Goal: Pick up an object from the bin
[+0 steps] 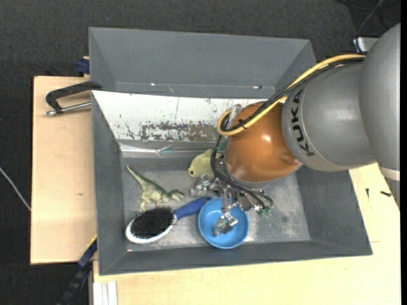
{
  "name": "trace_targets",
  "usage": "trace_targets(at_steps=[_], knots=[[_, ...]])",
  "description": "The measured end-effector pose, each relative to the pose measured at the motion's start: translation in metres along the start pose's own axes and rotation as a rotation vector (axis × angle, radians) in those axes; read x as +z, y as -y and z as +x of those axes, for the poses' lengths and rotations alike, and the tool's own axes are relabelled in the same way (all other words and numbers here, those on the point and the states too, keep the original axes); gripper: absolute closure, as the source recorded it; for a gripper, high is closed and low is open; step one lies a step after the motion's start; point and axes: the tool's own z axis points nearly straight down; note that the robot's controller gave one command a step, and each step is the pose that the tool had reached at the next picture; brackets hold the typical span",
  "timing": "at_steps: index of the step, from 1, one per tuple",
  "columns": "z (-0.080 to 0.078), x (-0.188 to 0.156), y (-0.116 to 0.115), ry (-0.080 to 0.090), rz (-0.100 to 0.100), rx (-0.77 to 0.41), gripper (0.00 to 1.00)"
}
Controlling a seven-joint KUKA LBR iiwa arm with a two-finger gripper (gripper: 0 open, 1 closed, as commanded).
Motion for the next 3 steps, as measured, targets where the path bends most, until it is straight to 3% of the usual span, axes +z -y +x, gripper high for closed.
trace_targets(at_steps=[1,2,3], knots=[[-0.001,-0.001,0.000,0.000,0.000,0.002,0.00],[-0.008,-0.006,0.002,0.022,0.006,0.002,1.00],[-0.011,-0.064,0.002,0.007,0.003,0.002,1.00]])
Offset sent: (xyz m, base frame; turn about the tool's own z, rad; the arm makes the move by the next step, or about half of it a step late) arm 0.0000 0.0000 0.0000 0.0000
